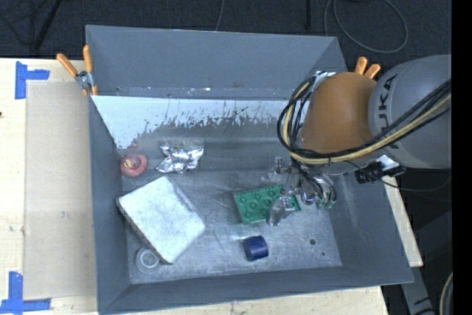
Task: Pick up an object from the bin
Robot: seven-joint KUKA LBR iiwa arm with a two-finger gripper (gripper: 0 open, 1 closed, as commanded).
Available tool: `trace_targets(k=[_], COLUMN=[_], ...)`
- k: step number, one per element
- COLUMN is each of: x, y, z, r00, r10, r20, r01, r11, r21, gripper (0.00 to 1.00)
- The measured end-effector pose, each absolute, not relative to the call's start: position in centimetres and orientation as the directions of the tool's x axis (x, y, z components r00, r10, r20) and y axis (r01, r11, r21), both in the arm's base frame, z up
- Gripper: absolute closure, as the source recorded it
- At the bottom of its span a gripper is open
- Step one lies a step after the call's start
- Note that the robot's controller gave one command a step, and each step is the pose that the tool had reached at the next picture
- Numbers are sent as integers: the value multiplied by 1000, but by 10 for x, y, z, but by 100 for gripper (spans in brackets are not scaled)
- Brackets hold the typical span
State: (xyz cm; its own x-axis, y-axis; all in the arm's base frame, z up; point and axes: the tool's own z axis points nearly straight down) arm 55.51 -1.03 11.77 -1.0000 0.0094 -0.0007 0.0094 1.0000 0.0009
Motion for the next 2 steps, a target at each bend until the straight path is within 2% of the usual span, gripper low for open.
trace_targets(k=[1, 2], x=[556, 556], y=[-10, -11], z=[149, 160], r00=[-1000, -1000], r10=[10, 11], r20=[-3, -1], r01=[10, 11], r11=[1000, 1000], r21=[1, 1], gripper=[100, 100])
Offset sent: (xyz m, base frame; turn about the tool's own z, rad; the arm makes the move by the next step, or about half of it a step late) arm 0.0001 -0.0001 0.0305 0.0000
